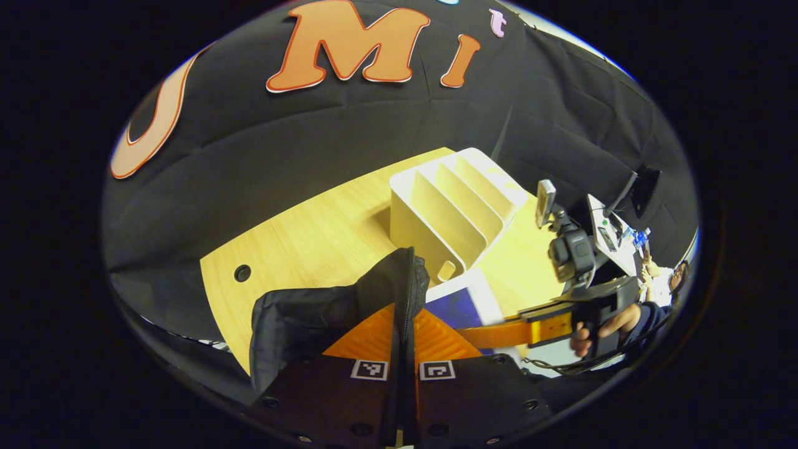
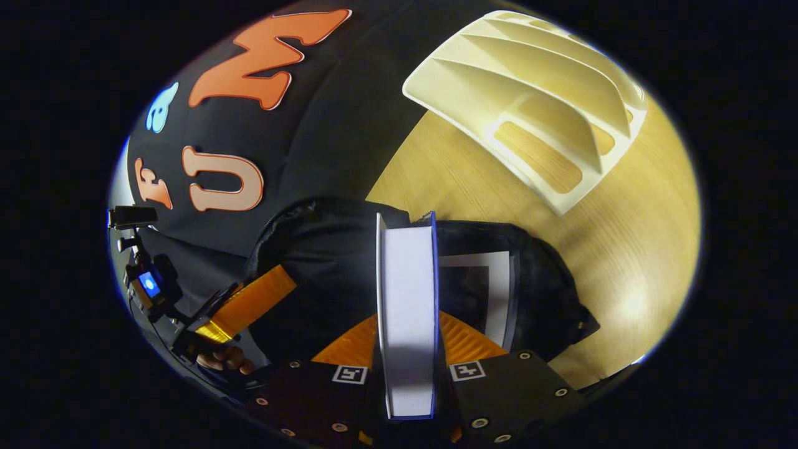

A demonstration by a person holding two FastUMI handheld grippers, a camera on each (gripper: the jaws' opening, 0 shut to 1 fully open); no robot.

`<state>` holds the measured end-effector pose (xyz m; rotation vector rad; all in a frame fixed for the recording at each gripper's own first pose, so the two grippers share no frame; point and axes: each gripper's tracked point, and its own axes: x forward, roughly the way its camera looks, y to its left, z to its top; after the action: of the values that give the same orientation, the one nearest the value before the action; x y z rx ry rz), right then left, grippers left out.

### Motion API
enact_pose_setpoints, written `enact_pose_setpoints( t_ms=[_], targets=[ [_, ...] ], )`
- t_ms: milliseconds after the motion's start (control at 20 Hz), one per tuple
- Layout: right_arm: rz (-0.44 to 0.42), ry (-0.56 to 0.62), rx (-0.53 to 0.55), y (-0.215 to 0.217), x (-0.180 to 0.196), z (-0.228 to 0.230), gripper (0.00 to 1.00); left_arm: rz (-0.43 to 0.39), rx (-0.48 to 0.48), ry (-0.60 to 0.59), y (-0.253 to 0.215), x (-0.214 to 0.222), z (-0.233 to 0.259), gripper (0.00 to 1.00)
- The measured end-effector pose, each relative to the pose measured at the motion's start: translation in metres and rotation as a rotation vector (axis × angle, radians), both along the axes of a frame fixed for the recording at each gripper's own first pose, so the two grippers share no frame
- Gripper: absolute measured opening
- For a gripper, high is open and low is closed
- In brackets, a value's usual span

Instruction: Open the schoolbag, grab two books from the bookshelf and put them into the schoolbag.

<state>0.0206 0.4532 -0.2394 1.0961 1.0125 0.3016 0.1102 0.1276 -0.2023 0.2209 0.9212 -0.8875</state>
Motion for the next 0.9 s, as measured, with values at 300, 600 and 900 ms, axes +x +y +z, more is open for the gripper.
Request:
enact_pose_setpoints(
  t_ms=[300,600,900],
  targets=[
    [-0.048,0.009,0.07,0.033,0.011,-0.025,0.34,-0.015,0.002,0.026,-0.015,-0.017,-0.006,0.05],
    [0.041,0.053,-0.072,0.032,-0.007,-0.051,0.51,-0.004,0.008,0.018,-0.021,-0.02,-0.015,0.05],
    [0.095,-0.035,-0.27,-0.046,-0.015,-0.038,0.92,0.028,-0.012,0.026,-0.034,-0.035,-0.028,0.28]
  ],
)
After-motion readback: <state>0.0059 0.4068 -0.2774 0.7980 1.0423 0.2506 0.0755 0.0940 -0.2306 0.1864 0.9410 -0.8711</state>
